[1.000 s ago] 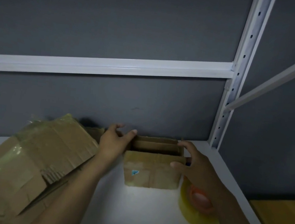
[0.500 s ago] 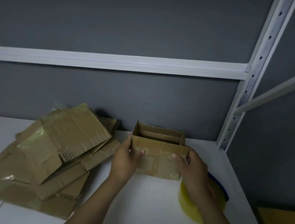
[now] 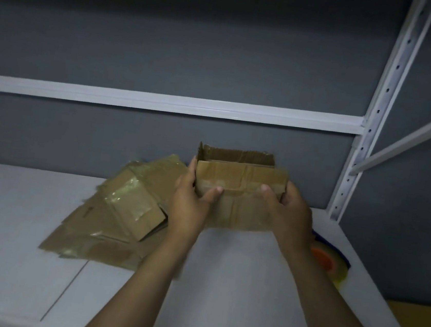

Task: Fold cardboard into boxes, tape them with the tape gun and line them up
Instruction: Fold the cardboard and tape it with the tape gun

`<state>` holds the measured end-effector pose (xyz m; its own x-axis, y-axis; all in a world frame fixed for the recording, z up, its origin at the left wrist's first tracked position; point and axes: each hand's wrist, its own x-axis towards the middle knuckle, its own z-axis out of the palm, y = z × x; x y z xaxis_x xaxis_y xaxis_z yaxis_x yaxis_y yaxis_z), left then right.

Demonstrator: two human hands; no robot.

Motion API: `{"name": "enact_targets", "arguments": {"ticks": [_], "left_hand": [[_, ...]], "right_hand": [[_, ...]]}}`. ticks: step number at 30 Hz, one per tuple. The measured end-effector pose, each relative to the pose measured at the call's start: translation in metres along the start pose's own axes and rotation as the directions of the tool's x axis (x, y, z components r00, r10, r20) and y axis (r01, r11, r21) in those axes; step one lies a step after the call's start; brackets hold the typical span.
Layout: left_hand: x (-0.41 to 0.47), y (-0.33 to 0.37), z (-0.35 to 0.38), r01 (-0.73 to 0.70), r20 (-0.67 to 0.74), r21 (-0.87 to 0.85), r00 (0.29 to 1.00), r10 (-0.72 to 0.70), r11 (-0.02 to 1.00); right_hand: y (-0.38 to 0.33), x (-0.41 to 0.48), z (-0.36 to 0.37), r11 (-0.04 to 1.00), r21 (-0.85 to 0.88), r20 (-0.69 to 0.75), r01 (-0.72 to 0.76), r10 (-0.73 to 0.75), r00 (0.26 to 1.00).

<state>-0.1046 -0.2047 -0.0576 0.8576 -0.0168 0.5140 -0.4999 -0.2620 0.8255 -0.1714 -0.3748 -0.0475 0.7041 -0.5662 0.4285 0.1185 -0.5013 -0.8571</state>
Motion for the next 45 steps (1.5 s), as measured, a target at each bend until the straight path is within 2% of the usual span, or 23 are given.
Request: {"name": "enact_targets", "arguments": {"ticks": [11, 20, 25, 29, 33, 36, 40, 45], "left_hand": [[-0.037, -0.043, -0.227, 0.006, -0.111, 0.131, 0.994, 0.009, 0.991], [-0.006, -0.11, -0.373, 0.115, -0.182, 0.063, 0.978, -0.102, 0.991], [0.034, -0.16, -0.442, 0.18, -0.162, 0.089, 0.973, -0.164, 0.98], [0.071, -0.197, -0.498, 0.226, -0.133, 0.178, 0.97, -0.204, 0.958], [0.102, -0.245, -0.554, 0.29, -0.123, 0.191, 0.955, -0.27, 0.938], [0.123, -0.284, -0.585, 0.291, -0.083, 0.228, 0.957, -0.28, 0.929], [0.164, -0.343, -0.621, 0.265, -0.043, 0.287, 0.964, -0.264, 0.921], [0.226, -0.409, -0.653, 0.304, 0.014, 0.23, 0.949, -0.316, 0.924]], "right_hand": [[-0.114, -0.144, 0.131, 0.999, 0.034, 0.072, 0.023, -0.025, 0.997], [-0.172, -0.169, 0.282, 0.987, 0.143, 0.223, 0.073, -0.104, 0.969], [-0.194, -0.157, 0.383, 0.964, 0.265, 0.405, 0.023, -0.133, 0.905], [-0.208, -0.144, 0.459, 0.952, 0.302, 0.547, -0.043, -0.136, 0.826], [-0.223, -0.133, 0.533, 0.941, 0.329, 0.645, -0.081, -0.161, 0.747], [-0.224, -0.131, 0.584, 0.945, 0.318, 0.676, -0.075, -0.17, 0.717], [-0.226, -0.136, 0.651, 0.961, 0.273, 0.669, -0.054, -0.149, 0.728], [-0.223, -0.135, 0.73, 0.983, 0.177, 0.629, -0.042, -0.08, 0.773]]}}
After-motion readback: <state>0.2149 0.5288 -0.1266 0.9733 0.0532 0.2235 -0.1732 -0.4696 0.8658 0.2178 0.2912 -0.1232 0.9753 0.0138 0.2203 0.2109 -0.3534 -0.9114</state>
